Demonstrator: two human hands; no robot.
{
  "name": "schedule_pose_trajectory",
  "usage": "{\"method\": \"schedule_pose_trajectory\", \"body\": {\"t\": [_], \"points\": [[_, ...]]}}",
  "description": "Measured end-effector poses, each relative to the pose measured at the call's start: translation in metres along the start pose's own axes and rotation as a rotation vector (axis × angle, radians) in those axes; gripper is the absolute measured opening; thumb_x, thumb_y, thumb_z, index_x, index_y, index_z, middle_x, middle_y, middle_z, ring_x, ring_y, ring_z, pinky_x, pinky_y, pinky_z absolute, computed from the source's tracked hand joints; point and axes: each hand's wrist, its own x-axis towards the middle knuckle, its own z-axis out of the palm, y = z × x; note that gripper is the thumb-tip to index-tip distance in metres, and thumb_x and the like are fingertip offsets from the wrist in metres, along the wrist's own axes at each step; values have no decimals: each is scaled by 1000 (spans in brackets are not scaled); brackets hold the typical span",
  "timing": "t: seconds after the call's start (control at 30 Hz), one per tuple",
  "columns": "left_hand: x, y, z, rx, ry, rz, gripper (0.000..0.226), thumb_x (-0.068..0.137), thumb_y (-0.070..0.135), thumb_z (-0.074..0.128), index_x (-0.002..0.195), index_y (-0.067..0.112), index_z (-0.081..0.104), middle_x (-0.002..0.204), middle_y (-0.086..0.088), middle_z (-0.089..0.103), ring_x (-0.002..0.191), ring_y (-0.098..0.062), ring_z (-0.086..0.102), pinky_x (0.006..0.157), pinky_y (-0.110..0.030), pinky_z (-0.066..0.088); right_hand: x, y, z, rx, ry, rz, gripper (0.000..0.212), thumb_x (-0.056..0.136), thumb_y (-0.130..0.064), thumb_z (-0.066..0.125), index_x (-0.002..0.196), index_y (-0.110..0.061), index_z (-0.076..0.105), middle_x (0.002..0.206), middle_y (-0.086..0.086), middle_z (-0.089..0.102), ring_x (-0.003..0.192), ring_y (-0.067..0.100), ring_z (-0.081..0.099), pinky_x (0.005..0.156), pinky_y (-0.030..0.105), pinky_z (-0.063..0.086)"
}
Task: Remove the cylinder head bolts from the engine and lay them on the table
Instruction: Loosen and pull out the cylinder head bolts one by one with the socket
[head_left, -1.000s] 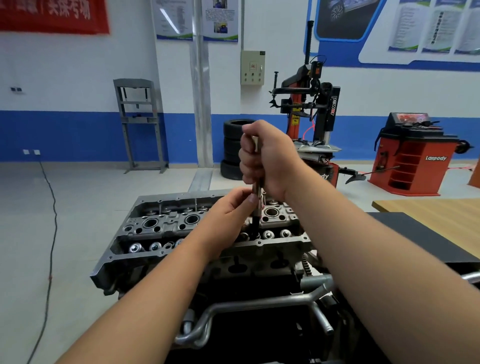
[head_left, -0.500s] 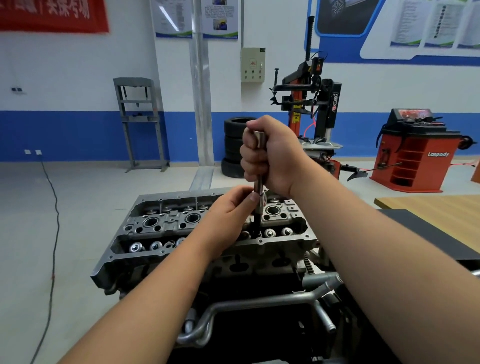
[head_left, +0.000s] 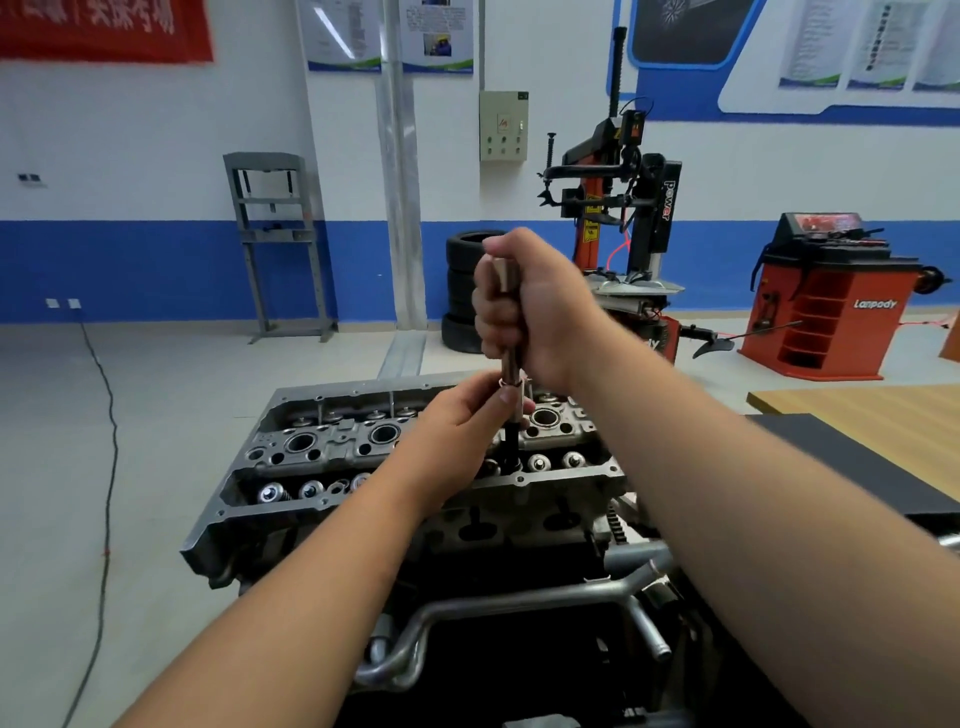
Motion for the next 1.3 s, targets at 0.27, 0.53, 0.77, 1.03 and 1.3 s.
{"method": "schedule_pose_trajectory", "body": {"t": [0.27,0.53,0.77,1.03,1.3], "points": [[0,1,0,14,16,20,29,84,70,54,97,50,71,95,18,76,84,5,68,79,-32,47,-2,6,21,-184,314,-236,33,93,-16,41,61,-9,46,48,-5,37,41,12,35,45,29,30],[-1,2,1,67,0,39,24,94,61,47,90,50,67,85,22,72,71,8,62,70,-26,45,-9,9,15,-50,168,-137,31,97,-28,51,68,-18,47,52,-5,39,48,13,31,51,29,27],[-2,6,1,32,-3,35,25,92,56,51,80,46,71,73,22,68,63,1,58,60,-18,47,-6,15,26,-150,376,-288,34,95,-21,43,61,-16,44,48,-6,37,44,12,32,47,29,28],[0,3,1,52,35,-9,28,94,61,49,102,42,69,98,16,75,92,-2,71,82,-39,52,-9,10,12,-136,208,-106,37,99,-41,46,71,-18,53,55,-6,48,51,13,41,55,30,37],[-2,3,2,11,23,-4,34,84,69,52,103,46,68,103,13,76,101,-6,71,85,-35,50,0,-5,-5,43,-51,10,43,94,-37,44,56,-19,37,46,-4,24,45,16,18,50,28,16]]}}
